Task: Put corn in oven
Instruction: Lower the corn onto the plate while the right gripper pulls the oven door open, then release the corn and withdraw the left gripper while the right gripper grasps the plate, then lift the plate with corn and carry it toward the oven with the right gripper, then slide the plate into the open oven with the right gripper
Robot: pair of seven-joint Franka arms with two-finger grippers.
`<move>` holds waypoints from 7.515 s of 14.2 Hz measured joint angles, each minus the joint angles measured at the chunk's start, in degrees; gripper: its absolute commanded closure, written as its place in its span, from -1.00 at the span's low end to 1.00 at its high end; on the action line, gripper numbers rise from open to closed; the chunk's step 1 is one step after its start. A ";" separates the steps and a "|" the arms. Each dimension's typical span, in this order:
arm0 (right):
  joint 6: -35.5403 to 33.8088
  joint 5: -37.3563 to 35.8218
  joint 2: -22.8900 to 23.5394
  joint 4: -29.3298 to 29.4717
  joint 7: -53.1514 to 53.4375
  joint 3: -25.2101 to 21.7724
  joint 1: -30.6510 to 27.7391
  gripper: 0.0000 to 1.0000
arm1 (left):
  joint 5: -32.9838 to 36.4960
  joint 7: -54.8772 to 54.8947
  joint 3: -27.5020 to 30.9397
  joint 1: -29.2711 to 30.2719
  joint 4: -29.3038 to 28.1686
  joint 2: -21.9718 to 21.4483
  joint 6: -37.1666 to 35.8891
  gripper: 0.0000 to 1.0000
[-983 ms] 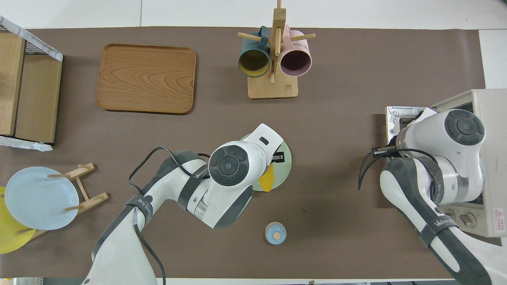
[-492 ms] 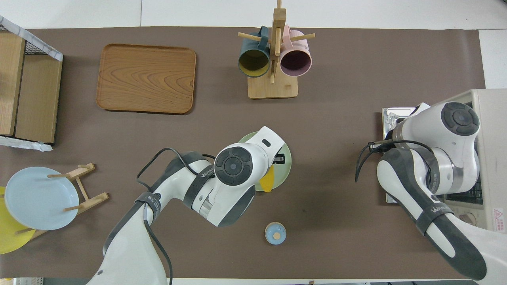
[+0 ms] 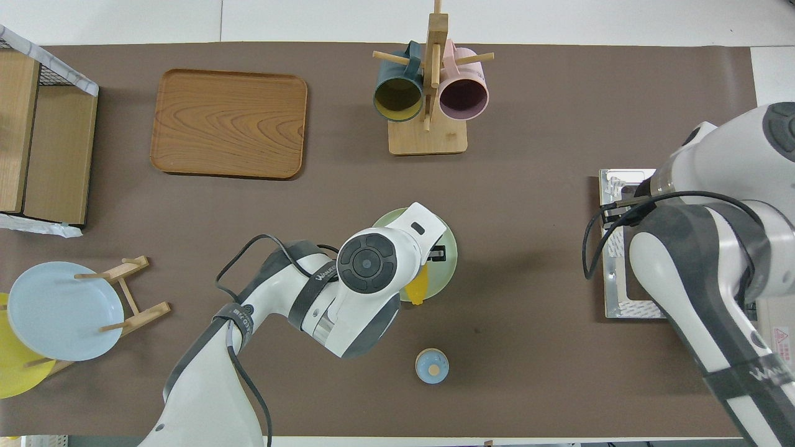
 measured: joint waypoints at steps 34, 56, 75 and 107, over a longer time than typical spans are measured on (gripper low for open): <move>14.36 -12.33 28.67 18.12 47.56 3.19 41.50 0.03 | 6.42 33.43 1.60 36.24 13.77 -23.38 -54.07 -1.00; 8.75 -21.30 24.57 13.42 39.71 2.49 39.95 1.00 | 6.42 33.47 -3.00 41.22 19.22 -21.36 -52.37 -1.00; 1.54 -21.04 1.59 -4.71 6.63 2.15 4.93 1.00 | 6.42 33.41 -3.12 41.38 19.16 -21.19 -53.44 -1.00; 12.71 -11.18 -2.55 -13.70 3.03 3.07 -1.46 1.00 | 6.42 33.41 -3.12 41.41 19.16 -21.19 -53.60 -1.00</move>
